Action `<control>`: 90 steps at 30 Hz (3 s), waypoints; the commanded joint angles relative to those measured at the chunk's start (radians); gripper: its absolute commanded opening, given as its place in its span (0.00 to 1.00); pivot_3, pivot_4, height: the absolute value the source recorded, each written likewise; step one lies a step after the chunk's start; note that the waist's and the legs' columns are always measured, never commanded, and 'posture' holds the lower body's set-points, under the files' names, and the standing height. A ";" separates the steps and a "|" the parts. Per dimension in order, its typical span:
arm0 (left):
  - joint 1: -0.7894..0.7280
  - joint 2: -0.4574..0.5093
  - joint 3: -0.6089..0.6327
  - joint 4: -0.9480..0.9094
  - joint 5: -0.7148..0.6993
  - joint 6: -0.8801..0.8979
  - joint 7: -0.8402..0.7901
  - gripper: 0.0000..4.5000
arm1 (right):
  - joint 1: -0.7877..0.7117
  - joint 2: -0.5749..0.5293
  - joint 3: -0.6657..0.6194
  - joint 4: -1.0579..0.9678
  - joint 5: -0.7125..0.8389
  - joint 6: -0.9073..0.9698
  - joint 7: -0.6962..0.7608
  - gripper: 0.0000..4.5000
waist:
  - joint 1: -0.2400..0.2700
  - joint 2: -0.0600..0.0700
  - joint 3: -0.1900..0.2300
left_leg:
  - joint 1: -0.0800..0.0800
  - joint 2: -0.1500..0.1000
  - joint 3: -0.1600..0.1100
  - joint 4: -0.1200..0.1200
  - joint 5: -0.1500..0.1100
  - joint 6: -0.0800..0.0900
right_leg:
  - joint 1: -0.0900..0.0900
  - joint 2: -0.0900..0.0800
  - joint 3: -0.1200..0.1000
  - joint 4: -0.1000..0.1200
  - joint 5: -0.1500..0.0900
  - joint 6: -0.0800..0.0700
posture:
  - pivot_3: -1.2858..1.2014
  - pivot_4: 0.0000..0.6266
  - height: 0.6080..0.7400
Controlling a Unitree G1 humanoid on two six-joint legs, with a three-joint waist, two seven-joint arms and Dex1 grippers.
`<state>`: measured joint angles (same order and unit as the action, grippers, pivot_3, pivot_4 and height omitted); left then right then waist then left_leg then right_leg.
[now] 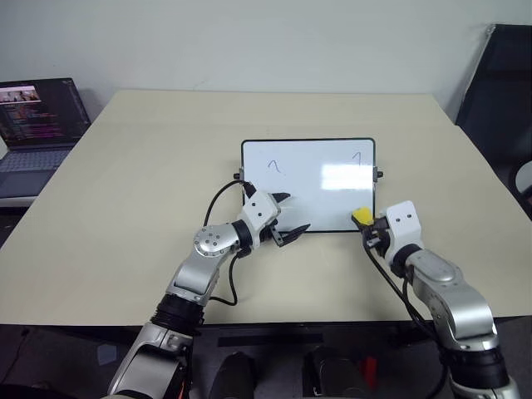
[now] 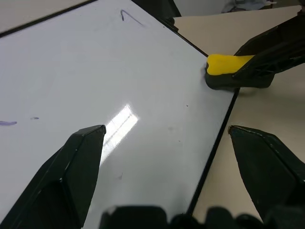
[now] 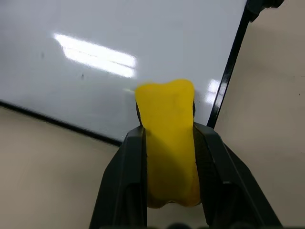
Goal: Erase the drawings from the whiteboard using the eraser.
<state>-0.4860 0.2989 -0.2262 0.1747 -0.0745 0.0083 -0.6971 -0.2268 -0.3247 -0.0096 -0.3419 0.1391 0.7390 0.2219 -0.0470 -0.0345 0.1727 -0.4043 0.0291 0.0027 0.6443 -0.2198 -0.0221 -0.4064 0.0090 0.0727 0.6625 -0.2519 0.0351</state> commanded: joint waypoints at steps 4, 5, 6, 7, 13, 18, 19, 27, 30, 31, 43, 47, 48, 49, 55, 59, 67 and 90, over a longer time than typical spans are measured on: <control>-0.070 -0.014 0.036 0.034 0.016 -0.093 0.042 1.00 | -0.150 0.002 0.008 0.170 -0.047 -0.141 -0.002 0.22 | -0.002 0.000 0.000 | 0.000 -0.001 0.000 -0.001 0.000 0.000 | 0.000 0.000 0.000 0.000 0.001 0.002 | 0.52 0.24 1.00; -0.074 -0.014 0.036 0.043 0.018 -0.099 0.040 1.00 | -0.166 0.002 0.011 0.194 -0.052 -0.158 0.002 0.22 | -0.002 0.000 0.000 | 0.000 -0.001 0.000 -0.002 0.000 0.000 | 0.000 0.000 0.000 -0.001 0.001 0.002 | 0.52 0.24 1.00; -0.078 -0.015 0.036 0.051 0.019 -0.104 0.039 1.00 | -0.183 0.004 0.011 0.217 -0.055 -0.170 0.003 0.22 | -0.004 0.000 0.000 | 0.000 -0.001 0.000 -0.003 0.000 0.000 | 0.000 0.000 0.000 -0.001 0.001 0.002 | 0.52 0.24 1.00; -0.084 -0.018 0.037 0.062 0.021 -0.110 0.039 1.00 | -0.204 0.004 0.014 0.244 -0.061 -0.186 0.006 0.22 | -0.005 0.000 0.000 | 0.000 -0.001 0.000 -0.004 0.000 0.000 | 0.000 0.000 0.000 -0.002 0.001 0.002 | 0.52 0.24 1.00; -0.103 -0.028 0.039 0.089 0.025 -0.126 0.035 1.00 | -0.339 0.010 0.012 0.424 -0.083 -0.260 0.000 0.22 | -0.012 0.000 0.000 | 0.002 0.000 0.001 -0.003 0.000 0.000 | 0.001 0.000 0.000 0.000 0.002 0.002 | 0.52 0.24 1.00; -0.099 -0.034 0.034 0.084 0.025 -0.133 0.027 1.00 | -0.424 0.032 0.006 0.558 -0.101 -0.340 -0.029 0.22 | -0.012 0.000 0.000 | 0.003 0.000 0.001 -0.002 0.000 0.000 | 0.002 0.000 0.001 0.000 0.002 0.002 | 0.52 0.24 1.00; -0.098 -0.035 0.033 0.085 0.025 -0.134 0.025 1.00 | -0.440 0.036 0.006 0.580 -0.101 -0.350 -0.033 0.22 | -0.012 0.000 0.000 | 0.003 0.000 0.001 -0.003 0.000 0.000 | 0.002 0.000 0.001 0.000 0.002 0.002 | 0.52 0.24 1.00; -0.105 -0.037 0.036 0.092 0.026 -0.135 0.025 1.00 | -0.548 0.055 0.009 0.722 -0.111 -0.418 -0.045 0.22 | -0.012 0.000 0.000 | 0.002 0.000 0.001 -0.004 0.000 0.000 | 0.001 0.000 0.001 0.000 0.002 0.002 | 0.52 0.24 1.00; -0.096 -0.038 0.033 0.082 0.024 -0.128 0.022 1.00 | -0.560 0.067 0.004 0.748 -0.111 -0.425 -0.059 0.22 | -0.012 0.000 0.000 | 0.002 0.000 0.001 -0.004 0.000 0.000 | 0.001 0.000 0.001 0.000 0.002 0.002 | 0.52 0.24 1.00; -0.091 -0.037 0.031 0.077 0.023 -0.125 0.021 1.00 | -0.556 0.071 0.000 0.755 -0.112 -0.423 -0.070 0.22 | -0.012 0.000 0.000 | 0.002 0.000 0.001 -0.004 0.000 0.000 | 0.001 0.000 0.001 0.000 0.002 0.002 | 0.52 0.24 1.00; -0.080 -0.034 0.033 0.057 0.020 -0.110 0.012 1.00 | -0.289 0.075 0.000 0.436 -0.070 -0.198 -0.038 0.22 | -0.010 -0.001 -0.001 | 0.002 0.001 0.000 -0.004 0.000 0.000 | 0.002 0.000 0.000 0.000 0.001 0.002 | 0.52 0.24 1.00; -0.078 -0.037 0.034 0.059 0.021 -0.111 0.011 1.00 | -0.226 0.076 -0.003 0.338 -0.060 -0.121 -0.032 0.22 | -0.011 -0.001 -0.001 | 0.003 0.001 0.000 -0.004 0.000 0.000 | 0.002 -0.001 0.000 0.000 0.001 0.001 | 0.52 0.24 1.00; -0.077 -0.038 0.033 0.056 0.021 -0.110 0.012 1.00 | -0.218 0.074 -0.003 0.323 -0.060 -0.109 -0.031 0.22 | -0.011 -0.001 -0.001 | 0.003 0.001 0.000 -0.004 0.000 0.000 | 0.002 -0.001 0.000 0.000 0.001 0.001 | 0.52 0.24 1.00; -0.079 -0.039 0.033 0.060 0.021 -0.111 0.012 1.00 | -0.208 0.072 -0.002 0.302 -0.058 -0.092 -0.027 0.22 | -0.011 -0.001 -0.001 | 0.003 0.001 0.000 -0.004 0.000 0.000 | 0.002 0.000 0.000 0.000 0.001 0.001 | 0.52 0.24 1.00; -0.094 -0.045 0.036 0.083 0.024 -0.120 0.017 1.00 | -0.222 0.064 -0.016 0.278 -0.063 -0.067 -0.024 0.22 | -0.010 -0.001 -0.001 | 0.003 0.001 0.000 -0.005 0.000 0.000 | 0.002 -0.001 0.000 -0.001 0.001 0.001 | 0.52 0.24 1.00; -0.098 -0.048 0.036 0.092 0.026 -0.124 0.016 1.00 | -0.292 0.061 -0.031 0.346 -0.068 -0.104 -0.035 0.22 | -0.014 -0.001 -0.001 | 0.003 0.000 0.001 -0.004 0.000 0.000 | 0.002 0.000 0.001 -0.001 0.001 0.001 | 0.52 0.24 1.00; -0.106 -0.055 0.030 0.109 0.026 -0.132 0.007 1.00 | -0.464 0.029 -0.038 0.567 -0.081 -0.228 -0.032 0.22 | -0.019 -0.001 0.000 | 0.003 0.000 0.002 -0.003 0.000 0.000 | 0.002 -0.001 0.002 -0.001 0.001 0.000 | 0.52 0.24 1.00; -0.061 -0.033 0.031 0.047 0.022 -0.102 0.008 1.00 | -0.315 0.053 0.057 0.370 -0.035 -0.085 0.092 0.22 | -0.031 -0.001 0.000 | 0.004 0.002 0.000 -0.007 0.000 0.000 | 0.001 -0.001 0.002 -0.002 0.002 0.002 | 0.52 0.24 1.00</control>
<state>-0.5420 0.2626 -0.2059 0.2753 -0.0494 -0.0921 -0.6897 -0.5665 -0.2685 0.0263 0.0199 0.0961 0.5838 0.2936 -0.0779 -0.0353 0.1723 -0.4006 0.0306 0.0029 0.6368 -0.2197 -0.0216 -0.4055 0.0084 0.0743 0.6604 -0.2504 0.0366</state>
